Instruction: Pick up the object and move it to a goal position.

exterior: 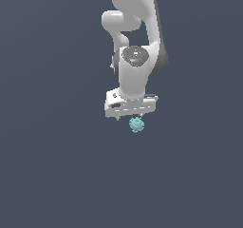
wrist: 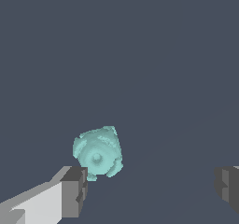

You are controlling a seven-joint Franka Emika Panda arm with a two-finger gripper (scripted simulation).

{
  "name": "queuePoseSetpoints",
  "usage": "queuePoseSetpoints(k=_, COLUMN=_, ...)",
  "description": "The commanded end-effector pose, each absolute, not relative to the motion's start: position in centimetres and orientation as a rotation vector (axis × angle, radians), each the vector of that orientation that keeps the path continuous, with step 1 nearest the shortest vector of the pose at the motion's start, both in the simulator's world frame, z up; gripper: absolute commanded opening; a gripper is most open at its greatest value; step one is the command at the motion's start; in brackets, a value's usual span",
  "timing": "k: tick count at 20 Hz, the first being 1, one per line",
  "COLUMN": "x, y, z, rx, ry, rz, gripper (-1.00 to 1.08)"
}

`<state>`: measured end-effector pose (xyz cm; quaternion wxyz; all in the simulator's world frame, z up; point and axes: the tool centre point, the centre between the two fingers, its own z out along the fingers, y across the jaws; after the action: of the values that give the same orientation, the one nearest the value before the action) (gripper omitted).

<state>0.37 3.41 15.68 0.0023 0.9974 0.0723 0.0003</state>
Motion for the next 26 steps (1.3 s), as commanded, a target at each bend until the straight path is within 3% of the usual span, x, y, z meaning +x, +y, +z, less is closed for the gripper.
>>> queuePoseSetpoints(k=1, x=-0.1, y=4.3, z=14.4, rx=3.123, ry=0.297, rz=0.0, gripper=1.0)
queuePoseSetpoints(k=12, x=-2.7, y=7.8, z=9.3, rx=3.083, ry=0.6, rz=0.0, gripper=1.0)
queuePoseSetpoints(k=26, x=-3.0, y=8.0, z=6.3, rx=3.08, ry=0.62, rz=-0.001, gripper=1.0)
